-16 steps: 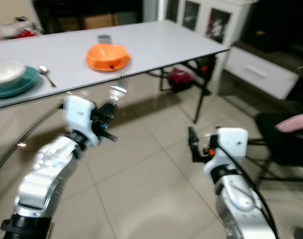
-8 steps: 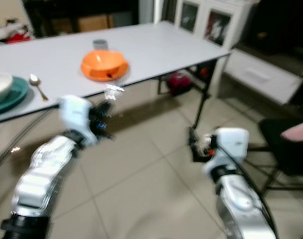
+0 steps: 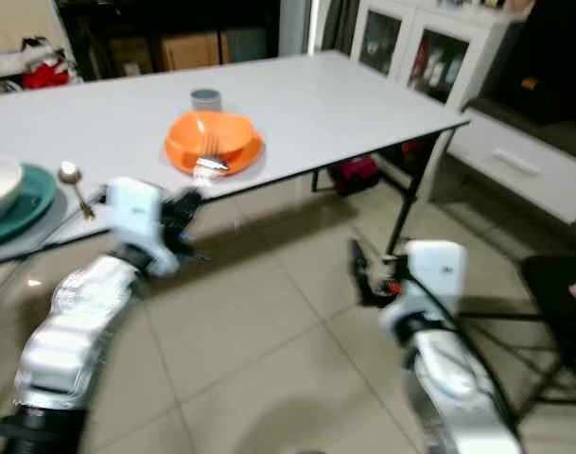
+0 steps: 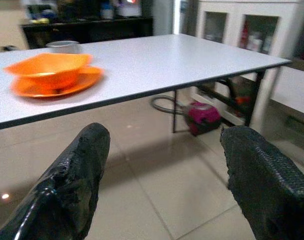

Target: Setting the table

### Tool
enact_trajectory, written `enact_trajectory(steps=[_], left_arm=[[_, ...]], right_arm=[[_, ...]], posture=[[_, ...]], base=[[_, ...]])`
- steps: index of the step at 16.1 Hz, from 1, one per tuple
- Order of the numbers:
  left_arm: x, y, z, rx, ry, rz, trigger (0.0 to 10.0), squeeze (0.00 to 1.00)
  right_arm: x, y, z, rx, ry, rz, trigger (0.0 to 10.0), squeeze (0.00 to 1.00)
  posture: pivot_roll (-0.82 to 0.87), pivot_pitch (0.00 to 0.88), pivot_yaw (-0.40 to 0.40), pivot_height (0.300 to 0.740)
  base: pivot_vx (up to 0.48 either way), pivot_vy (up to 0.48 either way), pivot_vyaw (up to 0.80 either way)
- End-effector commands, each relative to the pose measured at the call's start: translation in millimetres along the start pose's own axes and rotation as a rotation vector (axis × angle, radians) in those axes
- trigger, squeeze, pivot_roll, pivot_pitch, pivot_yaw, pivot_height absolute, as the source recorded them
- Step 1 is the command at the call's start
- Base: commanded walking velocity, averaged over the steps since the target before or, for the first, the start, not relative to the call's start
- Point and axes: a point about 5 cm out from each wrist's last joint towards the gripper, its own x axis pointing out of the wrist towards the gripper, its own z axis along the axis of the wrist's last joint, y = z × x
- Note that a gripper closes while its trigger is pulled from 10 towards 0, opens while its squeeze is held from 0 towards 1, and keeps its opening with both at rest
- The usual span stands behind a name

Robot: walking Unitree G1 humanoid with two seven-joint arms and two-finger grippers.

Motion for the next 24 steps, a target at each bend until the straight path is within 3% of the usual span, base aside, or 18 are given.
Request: enact_trajectory(steps=[1, 24], left_arm=[[-2.0, 9.8, 3.0, 0.018, -0.004, 0.031, 10.0, 0.0], [1.4, 9.4, 5.0, 0.025, -0.011, 0.024, 10.0, 0.0]], right_arm=[[2.2, 4.2, 3.6, 0.006, -0.013, 0.022, 10.0, 0.0], [4.1, 4.0, 4.9, 0.003, -0.017, 0.021, 10.0, 0.0]], posture=[[-0.2, 0.0, -0.029, 0.74], [-0.2, 0.0, -0.02, 0.74]], base=[[0.405, 0.0, 0.0], [0.399, 0.0, 0.0]])
